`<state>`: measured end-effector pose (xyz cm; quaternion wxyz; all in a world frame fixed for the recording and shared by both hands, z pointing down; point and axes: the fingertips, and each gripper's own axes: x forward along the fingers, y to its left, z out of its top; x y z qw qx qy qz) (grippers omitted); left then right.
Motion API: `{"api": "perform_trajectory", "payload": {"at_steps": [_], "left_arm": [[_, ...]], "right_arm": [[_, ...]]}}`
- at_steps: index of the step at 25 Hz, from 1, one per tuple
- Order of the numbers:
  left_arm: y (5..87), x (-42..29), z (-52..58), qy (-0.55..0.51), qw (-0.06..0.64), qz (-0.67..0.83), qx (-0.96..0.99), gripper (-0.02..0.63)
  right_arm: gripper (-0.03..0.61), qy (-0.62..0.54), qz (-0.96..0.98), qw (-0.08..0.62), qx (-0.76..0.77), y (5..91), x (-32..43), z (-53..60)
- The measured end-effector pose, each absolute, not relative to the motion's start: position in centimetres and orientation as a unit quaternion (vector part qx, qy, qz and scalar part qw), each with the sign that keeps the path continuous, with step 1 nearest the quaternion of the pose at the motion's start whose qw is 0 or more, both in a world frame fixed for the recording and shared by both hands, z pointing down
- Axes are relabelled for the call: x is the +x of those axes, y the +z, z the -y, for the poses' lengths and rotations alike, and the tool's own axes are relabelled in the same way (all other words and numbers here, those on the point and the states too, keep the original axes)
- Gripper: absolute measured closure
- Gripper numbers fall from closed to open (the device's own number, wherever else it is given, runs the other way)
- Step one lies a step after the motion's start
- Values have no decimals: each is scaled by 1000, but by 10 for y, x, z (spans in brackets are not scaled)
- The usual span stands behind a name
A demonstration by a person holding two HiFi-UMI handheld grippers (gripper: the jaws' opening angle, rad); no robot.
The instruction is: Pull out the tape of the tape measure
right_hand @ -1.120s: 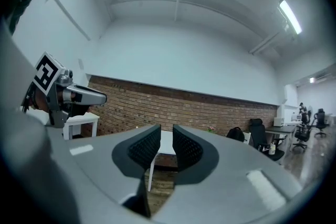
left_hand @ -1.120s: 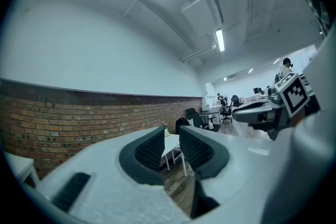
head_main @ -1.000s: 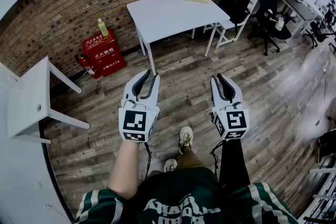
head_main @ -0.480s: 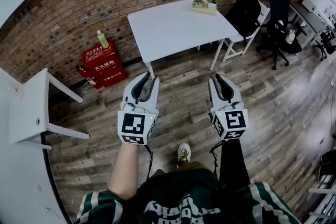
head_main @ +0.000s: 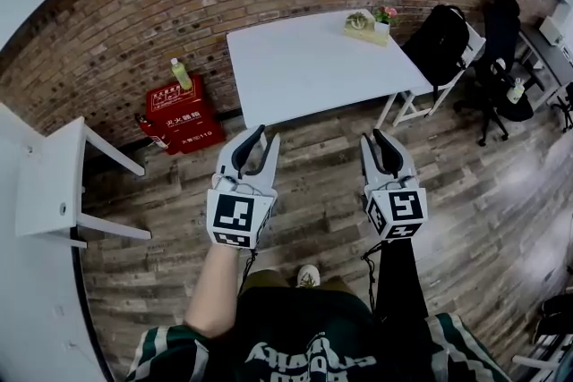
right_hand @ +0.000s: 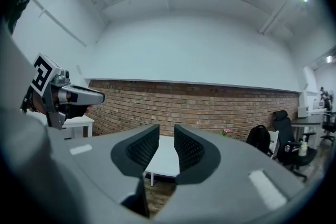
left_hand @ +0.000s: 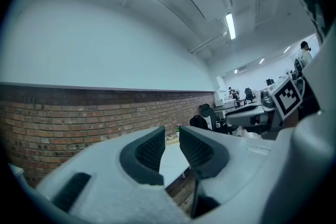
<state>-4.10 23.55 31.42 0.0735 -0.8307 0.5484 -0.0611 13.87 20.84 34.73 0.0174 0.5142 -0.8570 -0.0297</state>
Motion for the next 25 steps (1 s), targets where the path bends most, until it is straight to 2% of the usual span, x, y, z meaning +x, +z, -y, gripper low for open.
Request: {"api": "perform_trajectory", "payload": {"at_steps": [11, 25], "left_arm": [[323, -45, -144, -67, 77, -538, -837, 532], [325, -53, 64, -60, 80, -477, -873, 532]], "right_arm": [[459, -17, 860, 19, 510, 362, 132, -123], [449, -18, 836, 27, 548, 354, 113, 58]]}}
